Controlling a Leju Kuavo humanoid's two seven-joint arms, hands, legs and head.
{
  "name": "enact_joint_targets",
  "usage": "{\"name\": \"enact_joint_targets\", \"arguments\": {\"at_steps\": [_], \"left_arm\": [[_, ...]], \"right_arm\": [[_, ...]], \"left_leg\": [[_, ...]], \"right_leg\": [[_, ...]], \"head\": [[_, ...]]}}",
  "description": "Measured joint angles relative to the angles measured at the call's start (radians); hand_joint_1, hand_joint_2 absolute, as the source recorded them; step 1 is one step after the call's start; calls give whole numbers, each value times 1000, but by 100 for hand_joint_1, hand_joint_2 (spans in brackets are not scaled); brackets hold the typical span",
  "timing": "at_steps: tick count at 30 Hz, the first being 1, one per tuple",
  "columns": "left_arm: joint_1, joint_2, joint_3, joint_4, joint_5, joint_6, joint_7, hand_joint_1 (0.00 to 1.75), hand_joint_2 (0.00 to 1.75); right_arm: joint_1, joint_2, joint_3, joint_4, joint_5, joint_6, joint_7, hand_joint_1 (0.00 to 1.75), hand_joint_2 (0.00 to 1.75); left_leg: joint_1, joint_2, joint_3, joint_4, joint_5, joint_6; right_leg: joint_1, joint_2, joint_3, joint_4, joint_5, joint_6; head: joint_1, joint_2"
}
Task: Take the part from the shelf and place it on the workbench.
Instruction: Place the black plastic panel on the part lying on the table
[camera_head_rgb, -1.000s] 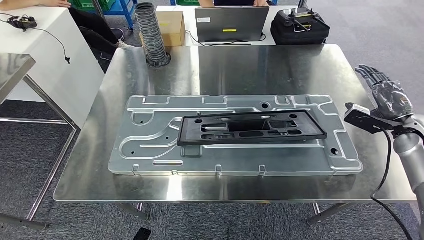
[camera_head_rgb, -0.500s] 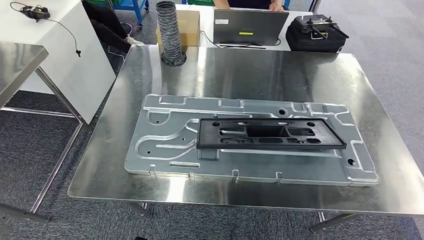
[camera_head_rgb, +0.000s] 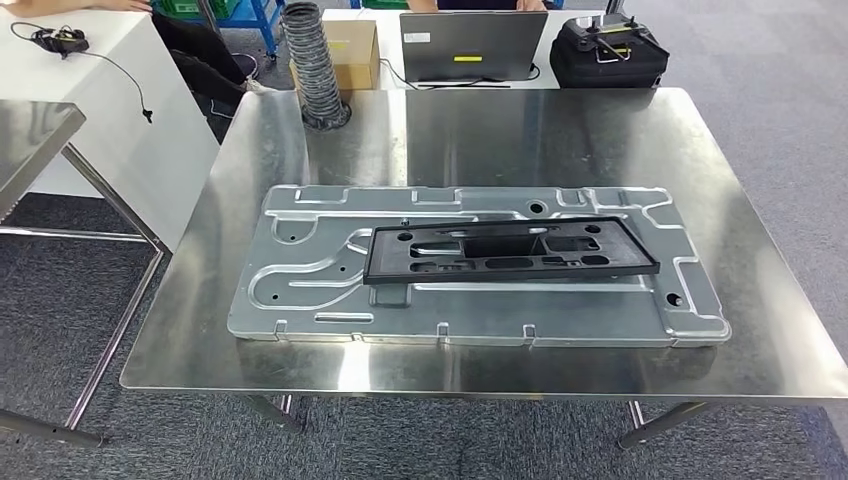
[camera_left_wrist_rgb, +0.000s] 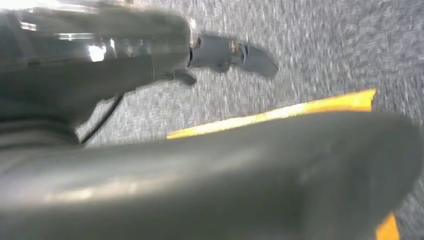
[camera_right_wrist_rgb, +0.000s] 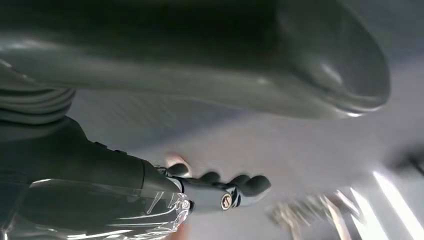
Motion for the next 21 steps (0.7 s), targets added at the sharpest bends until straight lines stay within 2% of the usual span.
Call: {"name": "enact_joint_targets", "arguments": {"at_steps": [1,2,3,6,7,8,9,10,11,12,13,14,15,16,17,18,19,21], "left_arm": [[-4,2,0,0,-4,-1,1,0,0],[-9,3,0,0,-9,-1,3,0,0],[-13,3,0,0,-14,-2,5,0,0],[-17,4,0,0,-21,-3,14,0,0],[-17,4,0,0,-22,-4,16,0,0],[-17,4,0,0,-22,-4,19,0,0],[-18,5,0,1,-23,-4,20,0,0],[-17,5,0,1,-24,-4,21,0,0],[-16,6,0,1,-25,-5,21,0,0],[-15,6,0,1,-26,-5,21,0,0],[-14,6,0,1,-27,-6,22,0,0],[-13,7,-1,1,-29,-8,22,0,0],[-13,7,-1,1,-32,-10,23,0,0],[-13,7,-1,1,-35,-11,25,0,0],[-14,7,-2,1,-38,-13,28,0,0],[-14,8,-3,1,-41,-14,33,0,0],[-15,8,-5,1,-44,-16,37,0,0],[-13,10,-8,1,-49,-18,48,0,0]], "right_arm": [[-2,31,-12,25,7,3,29,0,0],[-2,58,-23,47,14,9,62,0,0],[-4,84,-30,67,23,17,92,0,0],[-7,161,-37,118,52,49,152,0,0],[-8,180,-37,131,62,60,160,0,0],[-8,199,-37,144,73,72,165,0,0],[-9,215,-37,153,83,83,169,0,0],[-10,227,-36,161,93,94,170,0,0],[-12,239,-35,168,102,104,171,0,0],[-15,246,-33,172,110,112,169,0,0],[-17,255,-30,178,118,120,167,0,0],[-18,263,-27,183,123,126,165,0,0],[-21,270,-23,186,126,131,163,0,0],[-24,276,-20,189,128,134,162,0,0],[-28,280,-17,191,129,138,162,0,0],[-32,285,-15,194,131,142,162,0,0],[-36,290,-12,196,136,148,164,0,0],[-37,301,-7,201,146,161,173,0,0]], "left_leg": [[-2,0,51,-80,19,7],[-5,1,89,-143,36,13],[-7,2,110,-180,46,19],[-9,7,104,-196,76,31],[-7,9,96,-203,92,36],[-5,12,85,-210,111,41],[-3,14,72,-215,127,44],[-3,16,57,-215,140,46],[-3,17,41,-214,151,46],[-3,19,26,-211,161,45],[-3,21,9,-205,170,42],[-2,23,-8,-198,178,39],[0,23,-26,-187,184,34],[0,23,-43,-174,189,30],[0,24,-58,-160,192,25],[-1,24,-69,-148,196,19],[-1,25,-76,-141,201,12],[1,24,-81,-137,212,-1]], "right_leg": [[2,2,-6,1,9,2],[4,3,-9,0,18,6],[5,4,-10,-2,26,11],[1,6,-10,-16,54,27],[0,6,-15,-13,45,31],[0,7,-24,9,11,35],[-2,6,-37,53,-42,37],[-3,5,-51,115,-105,41],[-4,5,-62,185,-154,45],[-5,4,-65,243,-178,48],[-7,4,-55,275,-177,52],[-10,3,-27,272,-157,55],[-13,2,17,234,-134,58],[-15,1,75,169,-125,60],[-15,2,128,97,-132,57],[-12,2,165,43,-146,52],[-9,3,184,11,-160,44],[-5,1,179,2,-156,23]], "head": [[-1,0],[-1,0],[-1,0],[0,0],[0,0],[0,0],[0,0],[0,0],[1,0],[1,0],[1,0],[1,0],[1,0],[1,0],[1,0],[1,0],[1,0],[1,0]]}}
